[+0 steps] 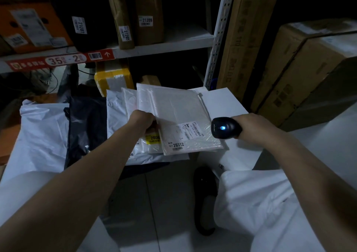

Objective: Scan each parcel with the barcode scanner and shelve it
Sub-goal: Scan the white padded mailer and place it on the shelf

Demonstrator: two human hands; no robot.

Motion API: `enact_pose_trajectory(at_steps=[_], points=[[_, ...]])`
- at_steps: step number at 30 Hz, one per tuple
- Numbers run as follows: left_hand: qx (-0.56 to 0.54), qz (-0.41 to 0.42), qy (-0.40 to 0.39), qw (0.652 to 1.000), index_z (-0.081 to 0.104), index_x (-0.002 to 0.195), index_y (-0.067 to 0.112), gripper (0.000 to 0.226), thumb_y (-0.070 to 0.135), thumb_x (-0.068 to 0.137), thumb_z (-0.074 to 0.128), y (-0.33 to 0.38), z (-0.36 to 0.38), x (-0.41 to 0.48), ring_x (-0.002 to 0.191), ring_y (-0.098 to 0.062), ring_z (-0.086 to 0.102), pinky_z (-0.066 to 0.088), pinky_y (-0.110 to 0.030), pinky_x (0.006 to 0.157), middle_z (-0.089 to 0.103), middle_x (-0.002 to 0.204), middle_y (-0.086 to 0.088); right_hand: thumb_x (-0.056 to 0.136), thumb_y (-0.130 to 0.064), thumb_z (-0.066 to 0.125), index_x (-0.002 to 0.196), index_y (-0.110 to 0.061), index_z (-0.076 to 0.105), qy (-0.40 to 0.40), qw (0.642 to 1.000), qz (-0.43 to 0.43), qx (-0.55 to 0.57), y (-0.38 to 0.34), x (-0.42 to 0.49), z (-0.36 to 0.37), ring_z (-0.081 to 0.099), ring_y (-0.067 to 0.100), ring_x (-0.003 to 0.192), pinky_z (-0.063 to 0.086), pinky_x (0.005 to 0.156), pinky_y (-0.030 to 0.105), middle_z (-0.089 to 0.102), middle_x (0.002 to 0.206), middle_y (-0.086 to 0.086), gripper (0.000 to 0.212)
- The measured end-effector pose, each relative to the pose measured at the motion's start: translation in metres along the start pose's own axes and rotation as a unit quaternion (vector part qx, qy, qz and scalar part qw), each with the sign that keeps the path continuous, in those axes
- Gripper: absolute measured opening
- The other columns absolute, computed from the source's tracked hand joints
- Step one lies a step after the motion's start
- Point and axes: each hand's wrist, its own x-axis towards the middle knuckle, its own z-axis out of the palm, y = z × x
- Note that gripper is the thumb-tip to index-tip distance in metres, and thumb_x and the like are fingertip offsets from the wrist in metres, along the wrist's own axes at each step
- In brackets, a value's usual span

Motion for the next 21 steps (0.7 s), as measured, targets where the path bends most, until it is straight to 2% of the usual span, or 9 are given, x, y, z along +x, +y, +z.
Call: enact_pose_trajectory(at_steps=[5,6,9,11,13,18,21], points=[[0.008,0.002,0.000,1.000,0.070,0.090,-0.001,0.008,0.004,0.096,0.068,0.0006,0.0007,-0.0008,0.040,-0.019,0.064,0.057,-0.029,0.041,0.071,0.068,-0.013,0.092,-0.019,0.071,0.119,-0.025,0.071,-0.009,1.000,-0.006,0.003,-0.0011,-0.0006,0.0024,0.066,0.028,0.103,0.053,0.084,0.037,0.073,0.110,0.003,0.027],[0.009,0.004,0.000,1.000,0.071,0.090,-0.002,0.008,0.004,0.095,0.068,0.0001,0.0009,0.0003,0.040,-0.019,0.065,0.058,-0.030,0.042,0.071,0.068,-0.013,0.092,-0.020,0.071,0.117,-0.024,0.071,-0.010,1.000,-0.007,0.002,-0.0018,-0.0010,0.0025,0.066,0.028,0.103,0.054,0.085,0.037,0.073,0.109,0.003,0.025],[0.002,0.008,0.003,1.000,0.073,0.084,-0.002,0.008,0.001,0.090,0.070,-0.0017,0.0020,0.0046,0.052,-0.025,0.069,0.067,-0.045,0.070,0.074,0.067,-0.014,0.093,-0.022,0.071,0.114,-0.023,0.071,-0.005,1.000,-0.008,0.005,-0.0020,-0.0011,0.0029,0.066,0.028,0.102,0.053,0.085,0.037,0.073,0.107,0.003,0.021],[0.000,0.010,0.008,1.000,0.072,0.079,0.000,0.010,0.001,0.089,0.072,-0.0026,0.0024,0.0055,0.060,-0.028,0.072,0.066,-0.049,0.078,0.077,0.074,-0.017,0.093,-0.022,0.071,0.116,-0.023,0.071,-0.005,1.000,-0.009,0.005,-0.0024,-0.0012,0.0031,0.066,0.027,0.102,0.052,0.085,0.036,0.073,0.108,0.004,0.023],[0.000,0.011,0.005,1.000,0.072,0.081,0.000,0.009,0.002,0.089,0.072,-0.0027,0.0027,0.0060,0.066,-0.030,0.073,0.066,-0.048,0.079,0.078,0.082,-0.020,0.093,-0.022,0.072,0.118,-0.023,0.071,-0.008,1.000,-0.010,0.001,-0.0026,-0.0012,0.0035,0.065,0.027,0.103,0.052,0.086,0.036,0.074,0.110,0.004,0.025],[0.005,0.008,0.011,1.000,0.072,0.081,-0.001,0.009,0.001,0.090,0.071,-0.0018,0.0031,0.0062,0.060,-0.028,0.071,0.066,-0.046,0.075,0.078,0.081,-0.020,0.091,-0.018,0.074,0.121,-0.024,0.071,-0.012,1.000,-0.009,0.003,-0.0017,-0.0014,0.0042,0.066,0.029,0.108,0.053,0.088,0.037,0.074,0.113,0.005,0.030],[-0.002,0.004,0.003,1.000,0.070,0.083,-0.002,0.011,0.000,0.093,0.068,-0.0008,0.0028,0.0037,0.051,-0.025,0.068,0.065,-0.037,0.059,0.073,0.069,-0.017,0.088,-0.016,0.078,0.121,-0.023,0.072,-0.015,0.999,-0.012,0.035,-0.0018,-0.0010,0.0049,0.066,0.029,0.108,0.053,0.089,0.038,0.074,0.112,0.005,0.035]])
